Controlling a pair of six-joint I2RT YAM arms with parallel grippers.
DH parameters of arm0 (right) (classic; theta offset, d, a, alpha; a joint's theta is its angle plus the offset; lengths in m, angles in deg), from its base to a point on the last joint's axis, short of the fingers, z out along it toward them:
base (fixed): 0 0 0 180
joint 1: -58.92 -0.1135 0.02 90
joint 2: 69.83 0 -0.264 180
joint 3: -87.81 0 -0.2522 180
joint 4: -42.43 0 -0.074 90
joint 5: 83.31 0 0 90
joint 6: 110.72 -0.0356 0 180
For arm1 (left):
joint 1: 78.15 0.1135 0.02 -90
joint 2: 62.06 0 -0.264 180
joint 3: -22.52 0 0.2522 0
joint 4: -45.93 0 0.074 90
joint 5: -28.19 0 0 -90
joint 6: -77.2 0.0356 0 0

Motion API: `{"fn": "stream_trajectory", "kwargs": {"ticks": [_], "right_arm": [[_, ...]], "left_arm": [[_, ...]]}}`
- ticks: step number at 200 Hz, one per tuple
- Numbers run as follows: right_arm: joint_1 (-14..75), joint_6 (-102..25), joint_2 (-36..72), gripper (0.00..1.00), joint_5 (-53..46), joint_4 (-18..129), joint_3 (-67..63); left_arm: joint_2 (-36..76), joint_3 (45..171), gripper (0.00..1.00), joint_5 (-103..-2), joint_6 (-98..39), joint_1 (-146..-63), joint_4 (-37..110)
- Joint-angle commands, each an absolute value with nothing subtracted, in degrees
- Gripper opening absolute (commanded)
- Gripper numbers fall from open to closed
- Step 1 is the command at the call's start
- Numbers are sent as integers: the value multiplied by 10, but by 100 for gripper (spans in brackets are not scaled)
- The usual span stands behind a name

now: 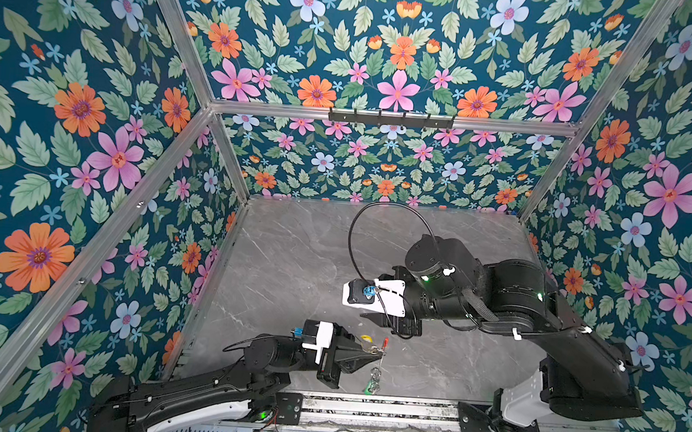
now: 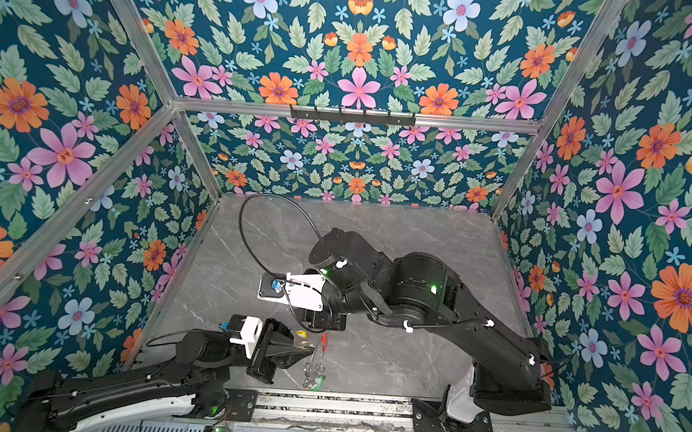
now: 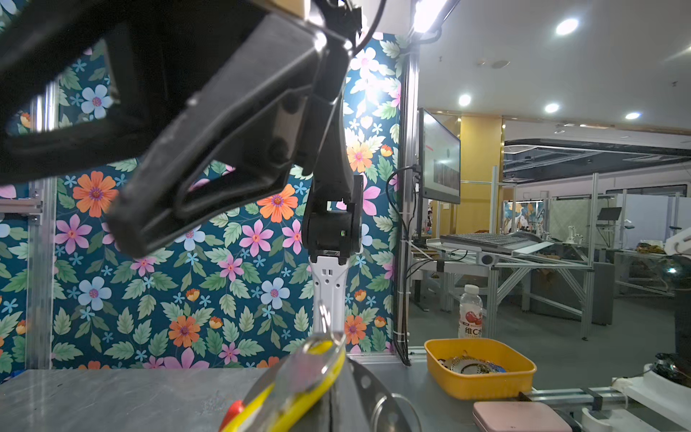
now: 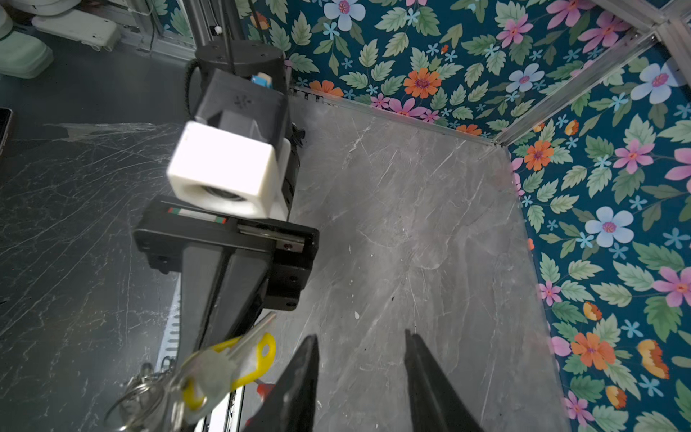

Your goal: Remove the keys from the keyring

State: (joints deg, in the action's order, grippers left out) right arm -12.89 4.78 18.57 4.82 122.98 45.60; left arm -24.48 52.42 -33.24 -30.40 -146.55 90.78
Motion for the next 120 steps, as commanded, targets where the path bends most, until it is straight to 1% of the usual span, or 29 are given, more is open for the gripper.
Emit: {"fn": "stream_trajectory", "kwargs": {"ticks": [1, 40, 56, 86, 96, 103, 120], "right_arm": [[-113, -9, 138, 40, 3, 1110, 400], [-54, -131, 10, 40, -102, 923, 216], [-47, -167, -33, 40, -117, 870, 145], [-45, -225, -72, 40, -144, 817, 51], [-44, -251, -77, 45, -148, 794, 24], [-44, -259, -80, 47, -153, 785, 10], [-44, -272, -93, 45, -157, 752, -29]], "left_arm": [[-249, 518, 0, -351, -308, -1466, 956], [-260, 506, 0, -396, -309, -1465, 966], [-266, 506, 0, -414, -308, -1465, 959], [-269, 506, 0, -435, -304, -1466, 950], [-268, 507, 0, -440, -303, -1466, 949], [-267, 508, 0, -440, -303, -1465, 948], [-267, 509, 0, -446, -302, -1466, 943]]}}
